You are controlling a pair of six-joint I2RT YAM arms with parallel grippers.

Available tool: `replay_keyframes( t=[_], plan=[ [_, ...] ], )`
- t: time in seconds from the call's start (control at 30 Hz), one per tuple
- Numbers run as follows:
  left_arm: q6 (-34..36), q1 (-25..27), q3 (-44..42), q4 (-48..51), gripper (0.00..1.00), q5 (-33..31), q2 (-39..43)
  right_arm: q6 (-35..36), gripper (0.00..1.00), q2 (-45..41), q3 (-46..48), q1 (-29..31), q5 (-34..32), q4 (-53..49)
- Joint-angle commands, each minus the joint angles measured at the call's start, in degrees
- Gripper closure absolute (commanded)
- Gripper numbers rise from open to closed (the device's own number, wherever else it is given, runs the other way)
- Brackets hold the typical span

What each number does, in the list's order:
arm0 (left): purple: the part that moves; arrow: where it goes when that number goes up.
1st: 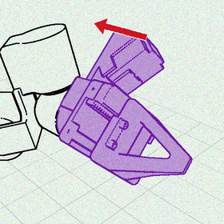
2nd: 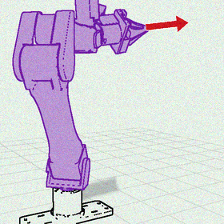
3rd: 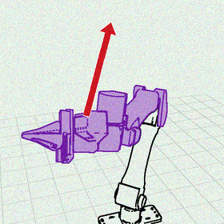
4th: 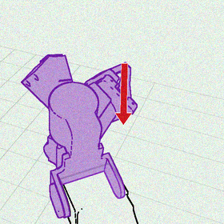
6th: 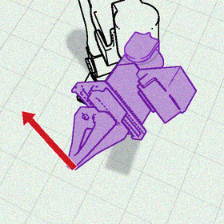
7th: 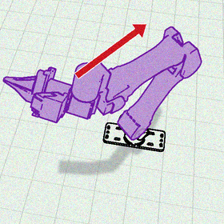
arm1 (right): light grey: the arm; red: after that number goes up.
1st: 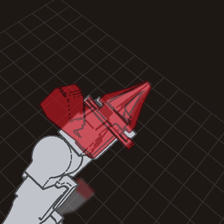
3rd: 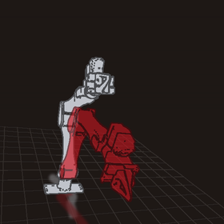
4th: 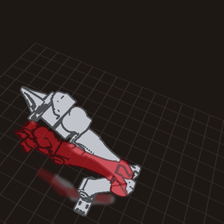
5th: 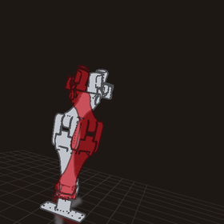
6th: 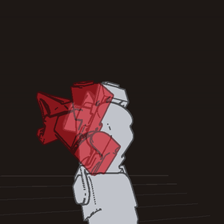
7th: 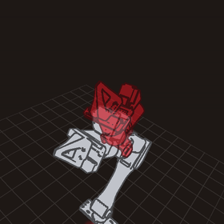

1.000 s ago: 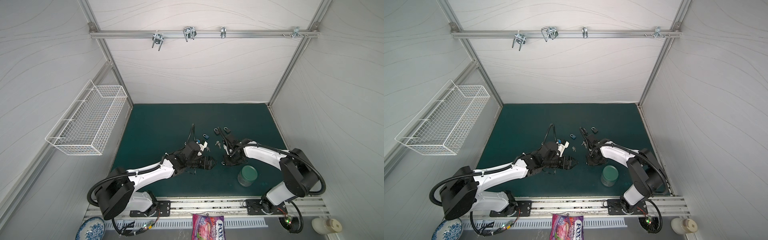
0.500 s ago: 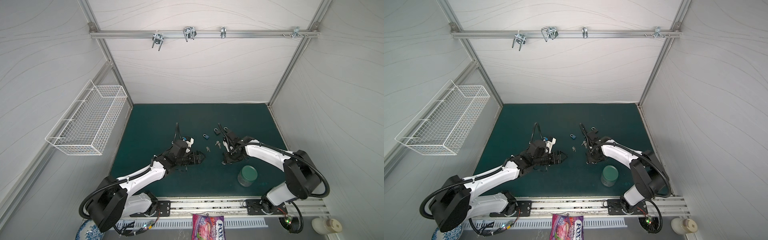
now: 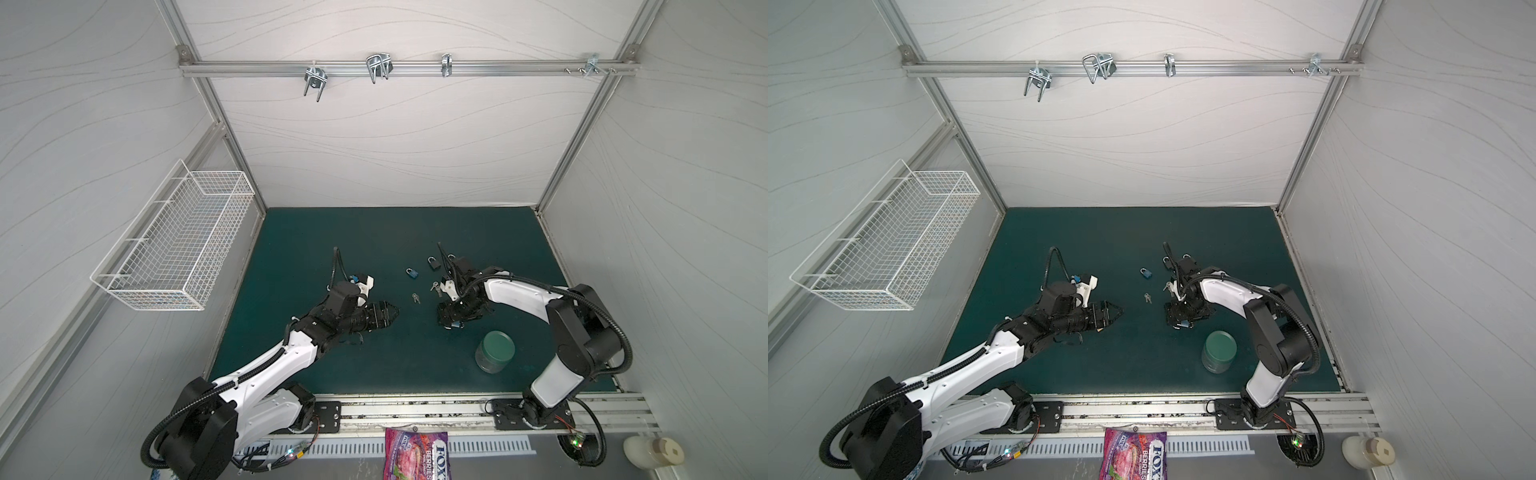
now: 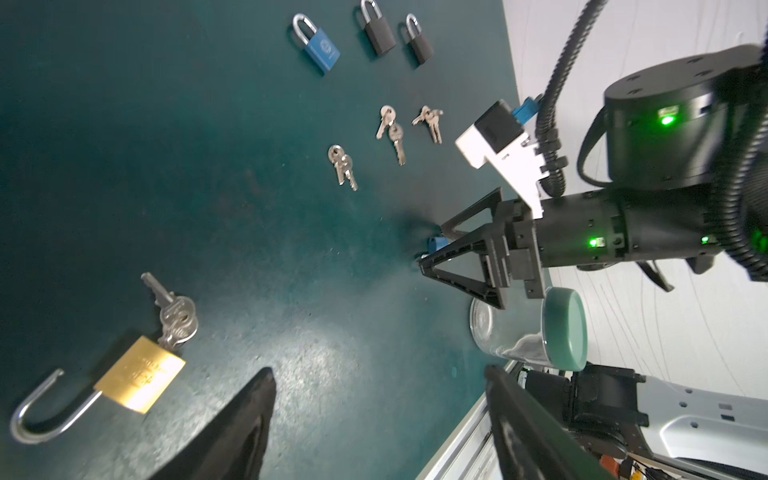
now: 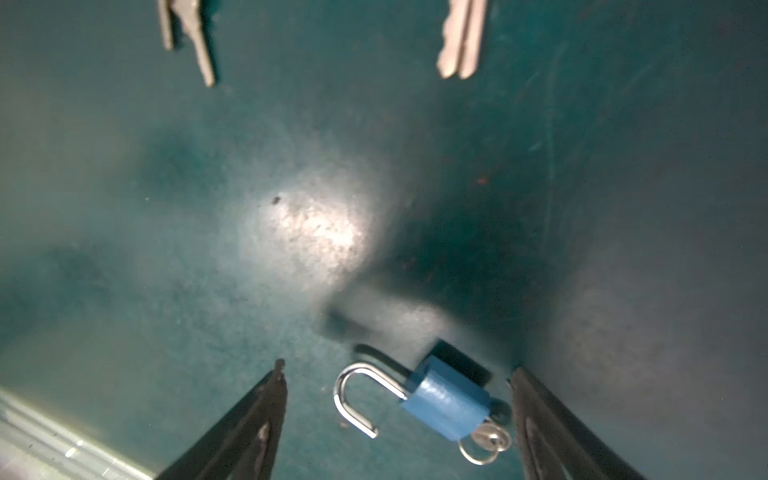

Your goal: Lock with the key

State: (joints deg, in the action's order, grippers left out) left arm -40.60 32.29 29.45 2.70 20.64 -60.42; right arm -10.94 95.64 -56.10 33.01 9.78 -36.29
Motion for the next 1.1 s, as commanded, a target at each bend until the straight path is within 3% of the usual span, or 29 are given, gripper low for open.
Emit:
replay_keyframes(
  t=[0.0, 0.53, 1.07],
  plan=[
    [0.15, -0.22, 0.08, -0.97, 0.20, 0.80, 0.39, 0.50, 0.18, -0.51, 0.48, 0.67, 3.04, -1.99],
    [0.35, -0.30, 1.01, -2.59, 0.21, 2.44, -1.80, 1.78, 0.35, 0.42, -1.12, 7.47, -10.60, -8.27],
    [1.49, -1.17, 3.56, -1.36, 0.22, 3.39, -3.32, 1.82, 0.60, 6.10, -2.97, 9.83, -15.75, -6.68]
  ],
)
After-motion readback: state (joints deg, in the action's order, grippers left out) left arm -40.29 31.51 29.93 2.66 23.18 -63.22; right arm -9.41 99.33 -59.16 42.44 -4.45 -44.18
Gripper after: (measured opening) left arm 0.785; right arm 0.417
